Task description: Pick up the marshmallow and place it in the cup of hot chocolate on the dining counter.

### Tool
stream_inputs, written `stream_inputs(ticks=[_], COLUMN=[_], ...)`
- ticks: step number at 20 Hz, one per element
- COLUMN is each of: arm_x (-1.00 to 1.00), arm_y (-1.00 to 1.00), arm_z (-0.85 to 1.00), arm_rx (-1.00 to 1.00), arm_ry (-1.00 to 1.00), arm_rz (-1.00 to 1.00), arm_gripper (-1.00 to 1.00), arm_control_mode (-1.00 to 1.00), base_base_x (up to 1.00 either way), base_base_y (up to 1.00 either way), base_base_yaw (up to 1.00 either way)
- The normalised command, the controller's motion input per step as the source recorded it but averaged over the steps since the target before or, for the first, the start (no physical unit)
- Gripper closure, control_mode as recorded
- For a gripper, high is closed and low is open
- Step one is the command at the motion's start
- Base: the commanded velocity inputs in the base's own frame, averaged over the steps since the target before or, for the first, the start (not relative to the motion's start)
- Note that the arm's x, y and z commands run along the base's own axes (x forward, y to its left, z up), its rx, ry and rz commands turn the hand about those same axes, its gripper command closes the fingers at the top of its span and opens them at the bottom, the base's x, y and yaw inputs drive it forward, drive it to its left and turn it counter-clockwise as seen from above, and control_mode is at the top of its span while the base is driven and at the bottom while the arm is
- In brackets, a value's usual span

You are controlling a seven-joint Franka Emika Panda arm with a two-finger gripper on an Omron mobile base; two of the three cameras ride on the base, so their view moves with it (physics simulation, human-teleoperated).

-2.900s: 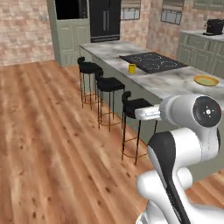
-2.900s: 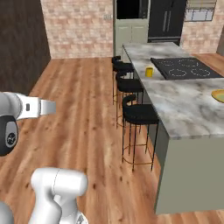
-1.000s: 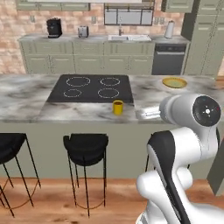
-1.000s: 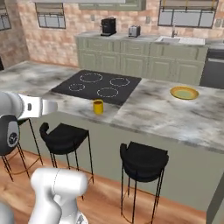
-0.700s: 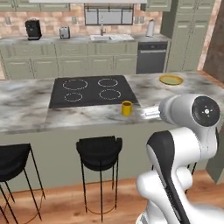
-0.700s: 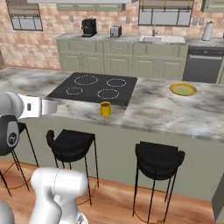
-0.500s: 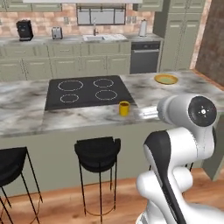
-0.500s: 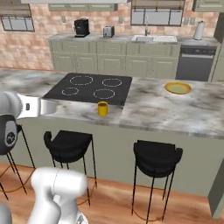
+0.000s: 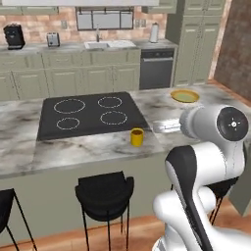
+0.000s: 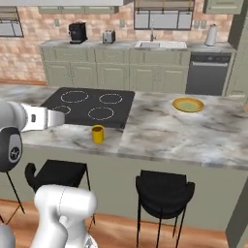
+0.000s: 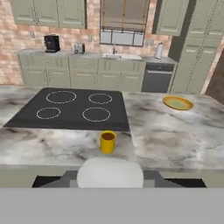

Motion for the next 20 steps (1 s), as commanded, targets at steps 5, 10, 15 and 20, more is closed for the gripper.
stream_inputs(ticks=[5,10,15,20], arm_x=[0.0,0.0,0.0,0.0], arm_y=[0.0,0.0,0.0,0.0], arm_z=[0.0,0.0,0.0,0.0], arm_rx=[0.0,0.0,0.0,0.0], arm_ry=[0.0,0.0,0.0,0.0], arm_rz=[0.0,0.0,0.0,0.0], arm_gripper=[1.0,1.0,1.0,1.0], arm_control_mode=[1.0,1.0,1.0,1.0], base_base_x=[1.0,1.0,1.0,0.85], base_base_y=[-0.32,-0.21,0.0,-0.04], base_base_yaw=[0.0,0.03,0.29,0.56])
